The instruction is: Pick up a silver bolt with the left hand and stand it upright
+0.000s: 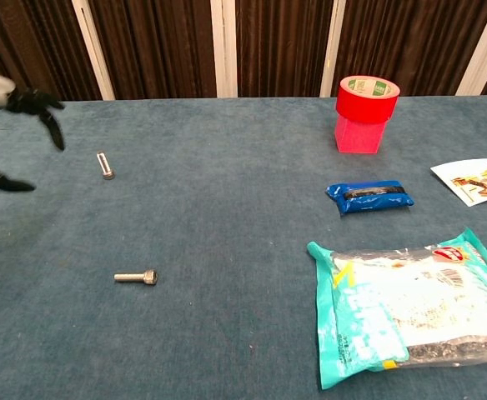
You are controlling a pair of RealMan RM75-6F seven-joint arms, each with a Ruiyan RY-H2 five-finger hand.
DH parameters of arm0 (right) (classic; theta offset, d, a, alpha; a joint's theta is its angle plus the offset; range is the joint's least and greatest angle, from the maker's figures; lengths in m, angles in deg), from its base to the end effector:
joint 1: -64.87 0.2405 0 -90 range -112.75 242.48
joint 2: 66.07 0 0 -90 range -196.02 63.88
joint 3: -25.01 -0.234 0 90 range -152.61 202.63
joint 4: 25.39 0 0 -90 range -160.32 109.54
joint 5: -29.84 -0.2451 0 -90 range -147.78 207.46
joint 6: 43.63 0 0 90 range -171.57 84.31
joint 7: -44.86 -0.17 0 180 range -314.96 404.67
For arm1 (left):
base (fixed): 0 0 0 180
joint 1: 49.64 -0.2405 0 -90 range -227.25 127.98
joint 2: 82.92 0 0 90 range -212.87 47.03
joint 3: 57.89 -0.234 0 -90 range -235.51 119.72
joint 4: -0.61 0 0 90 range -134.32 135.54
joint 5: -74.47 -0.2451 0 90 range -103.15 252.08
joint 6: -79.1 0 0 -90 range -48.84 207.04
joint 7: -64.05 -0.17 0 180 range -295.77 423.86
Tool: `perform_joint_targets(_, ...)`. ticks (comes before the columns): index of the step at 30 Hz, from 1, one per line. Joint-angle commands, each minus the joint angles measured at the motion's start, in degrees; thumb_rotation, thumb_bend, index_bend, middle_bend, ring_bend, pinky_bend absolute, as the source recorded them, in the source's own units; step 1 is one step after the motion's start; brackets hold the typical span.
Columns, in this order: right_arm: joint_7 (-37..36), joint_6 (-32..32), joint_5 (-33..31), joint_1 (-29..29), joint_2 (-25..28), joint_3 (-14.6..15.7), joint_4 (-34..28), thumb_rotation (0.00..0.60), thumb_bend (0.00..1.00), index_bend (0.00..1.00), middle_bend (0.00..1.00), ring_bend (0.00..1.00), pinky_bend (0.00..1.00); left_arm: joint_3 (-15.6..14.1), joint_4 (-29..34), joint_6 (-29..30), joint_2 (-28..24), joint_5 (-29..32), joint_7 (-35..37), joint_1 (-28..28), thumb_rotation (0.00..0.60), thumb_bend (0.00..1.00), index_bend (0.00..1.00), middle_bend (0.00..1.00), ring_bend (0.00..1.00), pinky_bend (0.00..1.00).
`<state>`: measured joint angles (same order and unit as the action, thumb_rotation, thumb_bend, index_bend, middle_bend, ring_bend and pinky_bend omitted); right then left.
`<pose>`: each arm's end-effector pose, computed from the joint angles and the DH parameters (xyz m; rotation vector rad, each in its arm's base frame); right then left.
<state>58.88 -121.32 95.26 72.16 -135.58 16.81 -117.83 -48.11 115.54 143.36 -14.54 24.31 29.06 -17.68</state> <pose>-0.3365 -0.2346 0.0992 1.1992 -0.9999 0.6390 -0.1532 0.2984 0.0257 -1.6921 -1.0629 -0.7260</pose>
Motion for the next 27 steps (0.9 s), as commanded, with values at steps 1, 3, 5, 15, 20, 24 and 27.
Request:
perform_joint_targets(1, -0.33, -0.01, 0.13, -0.07, 0.14, 0.00, -0.10, 0.600, 0.00, 0.09, 0.00, 0.00, 0.00, -2.28, 2.11, 0.47, -1.51, 2.12, -1.71, -0.95, 0.600, 0.37, 0.37, 0.00, 0.00, 0.00)
perform_joint_targets(3, -0.65, -0.13, 0.29, -0.17, 0.34, -0.02, -0.23, 0.600, 0.00, 0.09, 0.00, 0.00, 0.00, -3.50, 1.52, 0.93, -0.97, 2.56, -2.90, -0.93, 0.600, 0.39, 0.37, 0.00, 0.00, 0.00)
perform_joint_targets(5, -0.96, -0.29, 0.34, -0.29, 0.52, -0.10, -0.41, 0.600, 0.00, 0.09, 0.00, 0.00, 0.00, -3.91, 0.70, 1.07, 0.34, 2.91, -2.60, -0.94, 0.600, 0.39, 0.38, 0.00, 0.00, 0.00)
perform_joint_targets(15, -2.44, -1.08, 0.66, -0.84, 1.47, -0.46, -0.98, 0.600, 0.00, 0.09, 0.00, 0.00, 0.00, -5.67, -6.45, 1.57, 9.77, 0.17, -2.41, 0.11, 0.600, 0.42, 0.43, 0.00, 0.00, 0.00)
perform_joint_targets(20, -3.38, -1.06, 0.52, -0.98, 1.86, -0.77, -1.00, 0.600, 0.00, 0.10, 0.00, 0.00, 0.00, -5.53, -8.33, 2.03, 13.46, 0.00, -4.24, 1.40, 0.600, 0.42, 0.44, 0.01, 0.00, 0.00)
perform_joint_targets(24, -3.80, -0.86, 0.55, -1.00, 2.03, -0.79, -0.96, 0.600, 0.00, 0.10, 0.00, 0.00, 0.00, -5.28, -8.83, 2.58, 15.60, 0.08, -5.24, 2.10, 0.600, 0.42, 0.45, 0.01, 0.00, 0.00)
perform_joint_targets(27, -3.84, -0.59, 0.58, -0.92, 2.05, -0.71, -0.86, 0.600, 0.00, 0.10, 0.00, 0.00, 0.00, -5.34, -8.71, 2.47, 16.73, 0.59, -6.31, 2.76, 0.600, 0.42, 0.45, 0.01, 0.00, 0.00)
